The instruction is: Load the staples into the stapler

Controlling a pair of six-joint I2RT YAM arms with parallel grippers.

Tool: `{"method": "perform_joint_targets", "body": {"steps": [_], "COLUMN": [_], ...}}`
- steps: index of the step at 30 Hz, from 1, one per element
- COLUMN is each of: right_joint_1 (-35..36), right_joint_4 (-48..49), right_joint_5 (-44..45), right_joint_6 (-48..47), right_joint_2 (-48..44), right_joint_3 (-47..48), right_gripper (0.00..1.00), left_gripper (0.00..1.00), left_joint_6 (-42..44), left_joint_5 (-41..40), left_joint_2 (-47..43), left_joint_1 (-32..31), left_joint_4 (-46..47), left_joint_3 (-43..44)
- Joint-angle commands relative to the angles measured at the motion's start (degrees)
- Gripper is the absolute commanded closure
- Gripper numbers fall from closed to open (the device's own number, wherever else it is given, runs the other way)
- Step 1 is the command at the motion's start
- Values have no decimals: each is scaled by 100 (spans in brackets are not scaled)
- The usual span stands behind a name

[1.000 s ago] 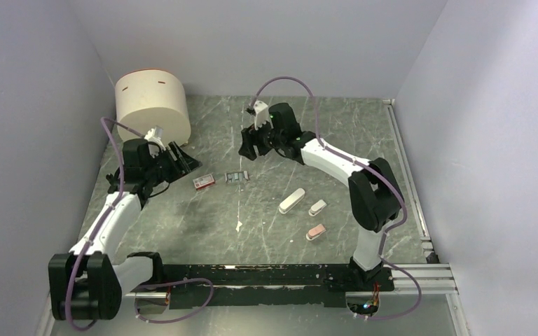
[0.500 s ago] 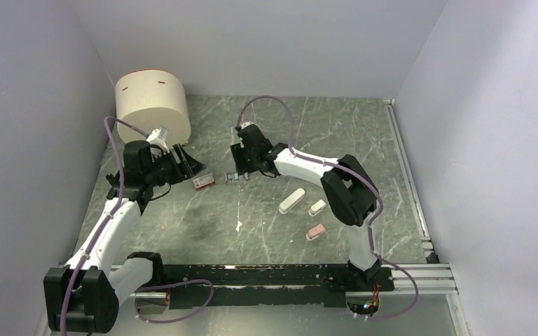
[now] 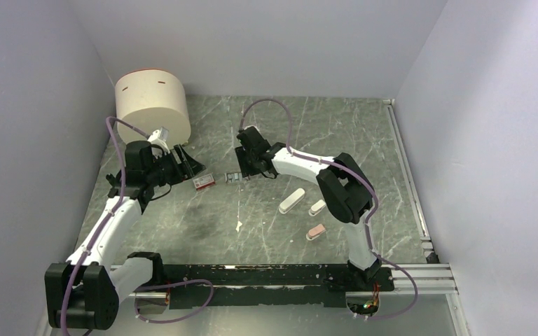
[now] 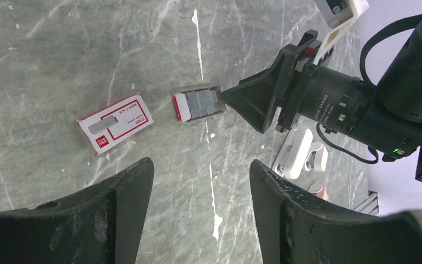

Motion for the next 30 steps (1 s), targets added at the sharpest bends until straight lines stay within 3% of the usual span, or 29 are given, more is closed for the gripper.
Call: {"method": "perform_joint_targets", "body": {"steps": [1,7,11,14,26,30], "right_joint_1": [11,10,-2,-6,-53,-96], "right_joint_4": [-105,-156,-450,-476,-138,-99], "right_joint_5": [73,248,651,643,-86,-177], "right_joint_6": [7,69,251,280,215,278], "right_joint_2": [55,19,62,48,127,139], "right_joint_3": [67,38,155,166,123,84], "right_gripper": [49,52,66,71,73,86], "left_gripper": [30,30,31,32,32,32], "left_joint_6": [-17,-8,9,18,-6,-8], "left_joint_5": [-82,-92,-293,-400,-393,-382], "left_joint_2": [56,115,111,111,107,107], "left_joint_1": [-27,-27,-27,-27,-27,-27], "left_joint_4": [62,55,-89,-168,-147,-147], "left_joint_3": [-74,-65,-33,-21,-73,-83]}}
